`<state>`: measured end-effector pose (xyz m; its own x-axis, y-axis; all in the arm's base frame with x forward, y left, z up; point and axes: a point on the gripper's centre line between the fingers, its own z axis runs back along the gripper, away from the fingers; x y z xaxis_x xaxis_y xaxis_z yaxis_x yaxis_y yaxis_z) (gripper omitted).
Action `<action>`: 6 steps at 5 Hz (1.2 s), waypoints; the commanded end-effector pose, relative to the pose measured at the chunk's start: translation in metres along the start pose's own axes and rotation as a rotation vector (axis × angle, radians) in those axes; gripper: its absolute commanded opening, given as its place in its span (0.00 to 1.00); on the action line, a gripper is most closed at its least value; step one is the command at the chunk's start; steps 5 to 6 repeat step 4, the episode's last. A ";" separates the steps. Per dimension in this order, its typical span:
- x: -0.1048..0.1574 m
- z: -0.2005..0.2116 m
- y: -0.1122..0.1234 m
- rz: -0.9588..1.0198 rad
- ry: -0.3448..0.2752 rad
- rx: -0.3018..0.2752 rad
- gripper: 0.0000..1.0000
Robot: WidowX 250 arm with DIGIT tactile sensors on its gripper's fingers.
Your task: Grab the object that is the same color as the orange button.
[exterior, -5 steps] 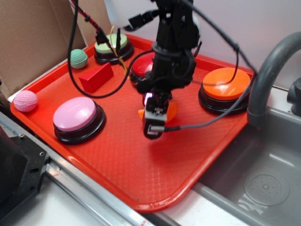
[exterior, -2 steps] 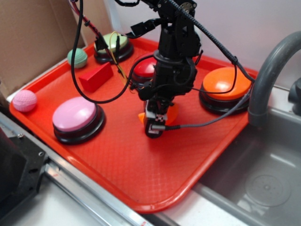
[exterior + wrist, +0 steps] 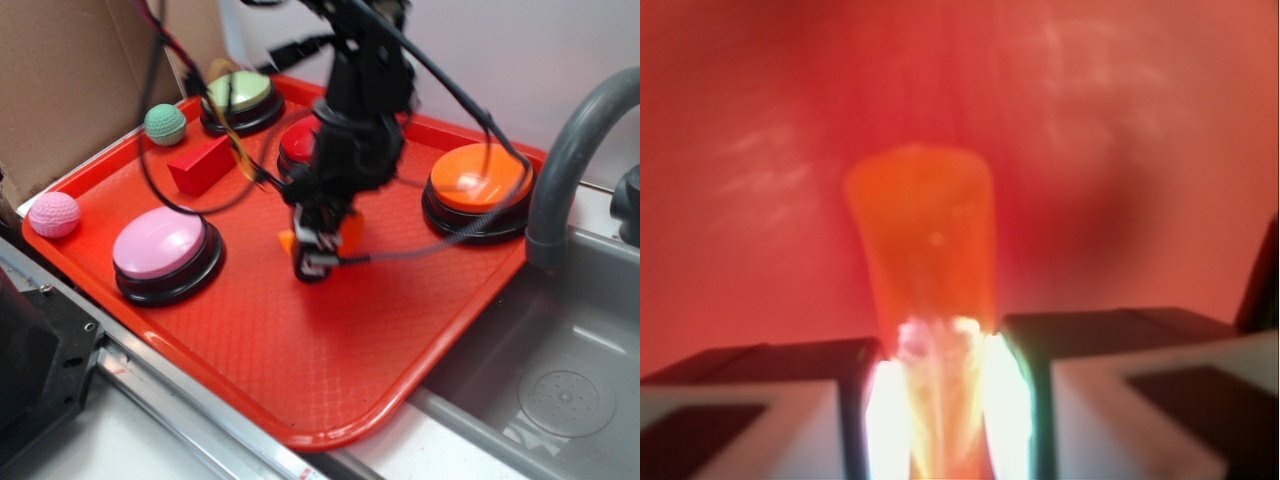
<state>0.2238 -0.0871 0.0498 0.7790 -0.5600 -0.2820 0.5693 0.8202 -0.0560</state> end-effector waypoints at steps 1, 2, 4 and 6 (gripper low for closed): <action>-0.095 0.084 0.016 0.279 -0.343 -0.060 0.00; -0.131 0.125 0.024 0.342 -0.384 -0.017 0.00; -0.162 0.177 0.019 0.408 -0.345 0.113 0.00; -0.162 0.177 0.019 0.408 -0.345 0.113 0.00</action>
